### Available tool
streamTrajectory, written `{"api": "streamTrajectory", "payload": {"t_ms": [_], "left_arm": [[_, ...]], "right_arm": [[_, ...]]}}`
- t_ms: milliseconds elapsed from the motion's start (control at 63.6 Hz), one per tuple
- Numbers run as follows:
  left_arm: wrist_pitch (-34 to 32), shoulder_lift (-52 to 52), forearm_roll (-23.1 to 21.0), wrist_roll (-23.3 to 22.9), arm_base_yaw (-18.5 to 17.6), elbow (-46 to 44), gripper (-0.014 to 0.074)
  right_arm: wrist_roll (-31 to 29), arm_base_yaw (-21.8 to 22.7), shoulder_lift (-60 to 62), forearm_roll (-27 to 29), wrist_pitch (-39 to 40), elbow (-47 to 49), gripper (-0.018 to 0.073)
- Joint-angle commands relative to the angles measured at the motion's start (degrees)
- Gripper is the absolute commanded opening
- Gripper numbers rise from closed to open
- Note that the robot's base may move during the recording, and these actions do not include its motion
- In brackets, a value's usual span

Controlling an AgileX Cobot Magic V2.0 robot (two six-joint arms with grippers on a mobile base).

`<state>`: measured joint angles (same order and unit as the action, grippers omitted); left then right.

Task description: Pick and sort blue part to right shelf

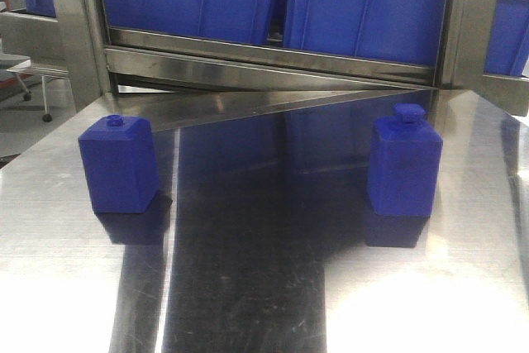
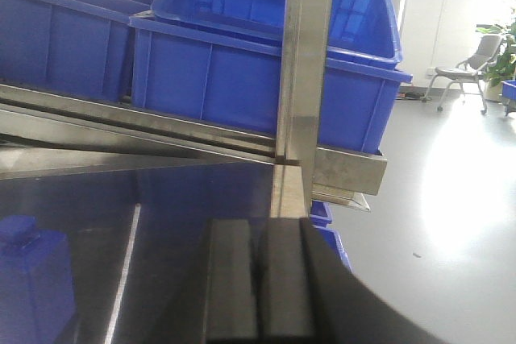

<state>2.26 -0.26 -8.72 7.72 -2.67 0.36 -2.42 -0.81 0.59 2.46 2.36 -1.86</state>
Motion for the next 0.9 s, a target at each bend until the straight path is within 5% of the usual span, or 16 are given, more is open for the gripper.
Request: {"api": "streamTrajectory", "payload": {"t_ms": [0, 518, 880], "left_arm": [[-4.86, -1.29, 0.03, -0.63, -0.22, 1.41, 0.0125], [-4.86, -1.29, 0.03, -0.63, -0.22, 1.41, 0.0125], [-4.86, -1.29, 0.03, -0.63, -0.22, 1.41, 0.0125]], "right_arm": [[-0.33, 0.33, 1.24, -0.47, 4.82, 1.35, 0.0032], [-0.33, 0.33, 1.19, -0.47, 4.29, 1.73, 0.0032], [-0.33, 0.33, -1.66, -0.37, -13.88, 13.09, 0.0032]]}}
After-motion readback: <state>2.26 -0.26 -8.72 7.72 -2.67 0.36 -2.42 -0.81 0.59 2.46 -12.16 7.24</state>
